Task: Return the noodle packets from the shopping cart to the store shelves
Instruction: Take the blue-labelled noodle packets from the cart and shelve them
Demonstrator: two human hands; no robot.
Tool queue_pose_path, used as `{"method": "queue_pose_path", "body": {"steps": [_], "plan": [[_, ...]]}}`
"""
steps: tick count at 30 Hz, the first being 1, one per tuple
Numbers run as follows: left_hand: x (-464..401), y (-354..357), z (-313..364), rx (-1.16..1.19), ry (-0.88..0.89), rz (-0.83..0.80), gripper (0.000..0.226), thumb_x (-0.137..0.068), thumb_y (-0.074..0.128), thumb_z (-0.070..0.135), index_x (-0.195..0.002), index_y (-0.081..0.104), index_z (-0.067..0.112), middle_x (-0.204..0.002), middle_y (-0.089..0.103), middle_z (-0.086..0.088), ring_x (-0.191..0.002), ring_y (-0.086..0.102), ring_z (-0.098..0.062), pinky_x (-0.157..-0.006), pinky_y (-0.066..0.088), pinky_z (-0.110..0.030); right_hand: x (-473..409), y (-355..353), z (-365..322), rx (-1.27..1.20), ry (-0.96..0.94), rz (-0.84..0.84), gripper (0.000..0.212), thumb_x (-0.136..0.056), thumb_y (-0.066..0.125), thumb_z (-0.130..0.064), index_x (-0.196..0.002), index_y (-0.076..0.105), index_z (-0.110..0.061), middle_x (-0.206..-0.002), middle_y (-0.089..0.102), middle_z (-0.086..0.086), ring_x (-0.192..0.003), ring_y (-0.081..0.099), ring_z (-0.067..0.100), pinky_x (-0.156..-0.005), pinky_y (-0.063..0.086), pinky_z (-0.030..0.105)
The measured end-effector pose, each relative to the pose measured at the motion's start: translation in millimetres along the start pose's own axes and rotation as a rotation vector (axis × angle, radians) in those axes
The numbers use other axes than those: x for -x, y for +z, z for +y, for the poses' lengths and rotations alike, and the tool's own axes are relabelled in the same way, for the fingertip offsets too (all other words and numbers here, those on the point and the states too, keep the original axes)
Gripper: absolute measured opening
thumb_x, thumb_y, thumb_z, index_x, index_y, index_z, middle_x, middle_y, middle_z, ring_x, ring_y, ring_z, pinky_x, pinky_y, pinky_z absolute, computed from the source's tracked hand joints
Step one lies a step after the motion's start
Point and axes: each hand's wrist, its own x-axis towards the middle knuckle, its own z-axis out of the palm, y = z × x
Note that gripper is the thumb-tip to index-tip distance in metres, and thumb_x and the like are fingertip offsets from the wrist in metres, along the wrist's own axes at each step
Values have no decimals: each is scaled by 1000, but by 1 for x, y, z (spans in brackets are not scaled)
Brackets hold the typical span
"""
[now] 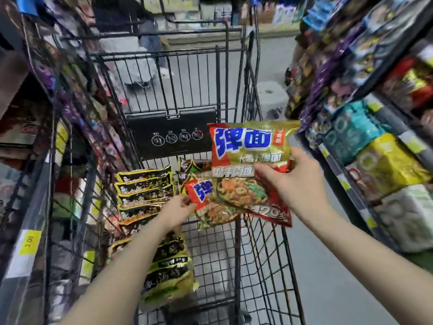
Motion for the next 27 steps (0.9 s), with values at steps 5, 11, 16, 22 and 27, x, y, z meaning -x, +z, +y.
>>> {"method": "queue_pose_path", "body": {"steps": [5,11,16,22,27], "plan": [[-37,36,-1,262,-148,79,39,-91,58,24,-124,46,8,-121,58,-12,-103,58,-29,-90,44,-36,-7,-20,9,-74,-22,55,27,-71,80,-23,-95,69,-22,-84,71,-14,-72,66,0,-69,52,17],[-73,65,-16,511,-274,125,36,-90,60,15,-120,44,3,-113,56,-11,-98,50,-20,-91,38,-32,-7,-21,13,-174,-42,54,26,-70,81,-21,-93,68,-22,-77,70,-17,-70,66,-6,-58,50,6],[-92,91,-28,599,-285,130,45,-88,59,10,-130,46,4,-124,56,-12,-100,50,-23,-89,35,-31,-12,-20,17,-232,-67,43,28,-69,81,-19,-94,71,-24,-76,72,-17,-68,67,-7,-56,50,7],[-98,97,-43,718,-329,156,42,-81,69,4,-120,55,2,-113,64,-13,-92,58,-25,-87,44,-34,-18,-20,20,-260,-54,22,24,-70,81,-19,-91,70,-24,-77,72,-20,-65,68,-6,-53,51,8],[-83,94,-39,707,-240,175,40,-82,70,11,-118,56,4,-102,64,-9,-89,62,-22,-84,47,-33,-21,-20,16,-308,-10,4,27,-71,80,-17,-96,70,-19,-76,74,-11,-65,70,0,-52,53,11]]}}
